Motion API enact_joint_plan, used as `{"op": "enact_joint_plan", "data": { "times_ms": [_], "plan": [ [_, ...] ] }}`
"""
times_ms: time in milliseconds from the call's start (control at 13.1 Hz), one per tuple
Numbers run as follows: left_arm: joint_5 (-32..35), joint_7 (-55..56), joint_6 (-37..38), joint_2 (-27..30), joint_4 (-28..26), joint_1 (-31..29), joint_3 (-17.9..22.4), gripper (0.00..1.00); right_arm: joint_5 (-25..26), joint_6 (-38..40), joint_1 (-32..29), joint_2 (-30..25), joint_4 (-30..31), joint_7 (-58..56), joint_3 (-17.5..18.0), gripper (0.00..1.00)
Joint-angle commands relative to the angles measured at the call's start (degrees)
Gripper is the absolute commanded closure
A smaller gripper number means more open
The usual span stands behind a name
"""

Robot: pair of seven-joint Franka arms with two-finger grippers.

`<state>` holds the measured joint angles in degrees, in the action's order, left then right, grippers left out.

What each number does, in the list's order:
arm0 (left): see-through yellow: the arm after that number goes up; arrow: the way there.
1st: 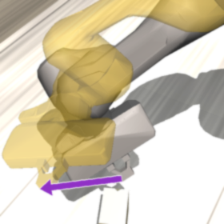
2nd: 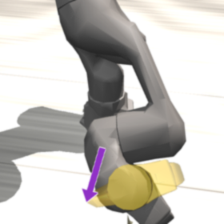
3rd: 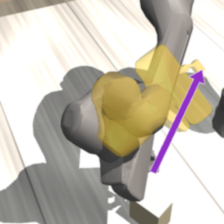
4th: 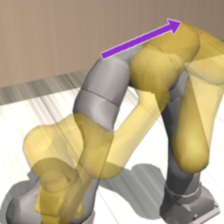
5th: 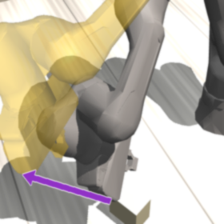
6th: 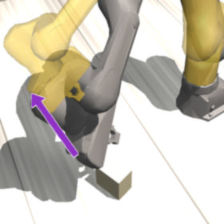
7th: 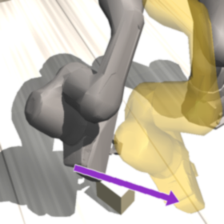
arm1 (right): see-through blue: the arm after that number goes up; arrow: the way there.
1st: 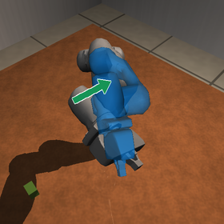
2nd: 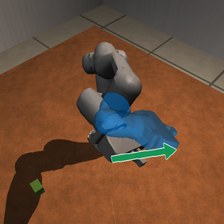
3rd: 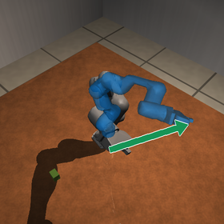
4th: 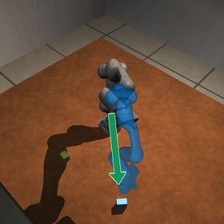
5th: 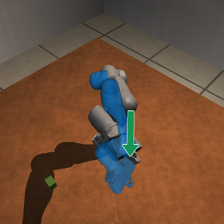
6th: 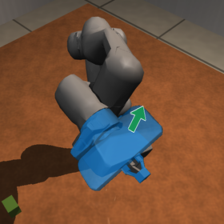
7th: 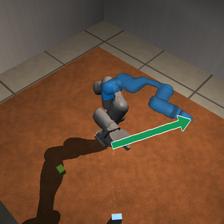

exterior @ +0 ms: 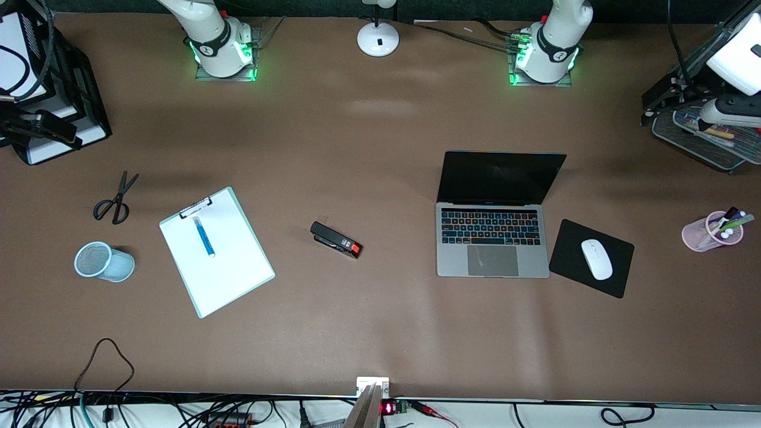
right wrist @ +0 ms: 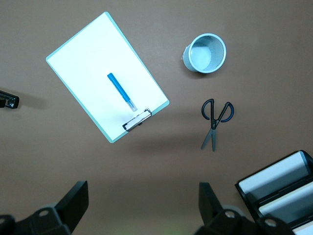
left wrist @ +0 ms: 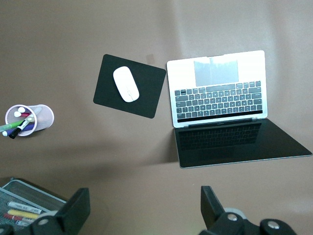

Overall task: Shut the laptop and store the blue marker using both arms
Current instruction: 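Move the right gripper toward the blue marker while the left gripper approaches the laptop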

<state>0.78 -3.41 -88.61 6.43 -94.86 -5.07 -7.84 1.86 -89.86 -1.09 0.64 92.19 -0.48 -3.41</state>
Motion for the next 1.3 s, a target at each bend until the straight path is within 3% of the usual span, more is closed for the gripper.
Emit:
{"op": "enact_joint_plan", "data": {
  "times_ms": [0, 536, 689, 842, 1225],
  "plan": [
    [0.2, 0.3, -0.2, 1.0, -1.3, 0.3, 0.0, 0.00, -0.7, 0.9, 0.0, -0.9, -0.1, 0.7, 0.2, 0.00],
    [0.1, 3.1, -0.1, 0.9, -2.9, 0.8, -1.4, 0.00, -0.5, 0.7, 0.0, 1.0, -0.4, 0.6, 0.3, 0.00],
    [0.0, 3.2, -0.2, 0.9, -5.6, 0.7, -4.1, 0.00, 1.2, 0.3, 1.9, 3.0, -0.5, 0.7, 0.3, 0.00],
    [-3.0, 3.6, -0.6, 0.9, -9.0, 0.6, -4.4, 0.00, 2.3, -0.1, 2.3, 4.6, -0.5, 0.7, 0.2, 0.00],
    [-5.8, 8.3, -3.7, 1.1, -15.3, 0.7, -7.0, 0.00, -2.4, -5.8, 2.6, 12.1, -0.6, -1.1, 0.3, 0.00]
  ]
}}
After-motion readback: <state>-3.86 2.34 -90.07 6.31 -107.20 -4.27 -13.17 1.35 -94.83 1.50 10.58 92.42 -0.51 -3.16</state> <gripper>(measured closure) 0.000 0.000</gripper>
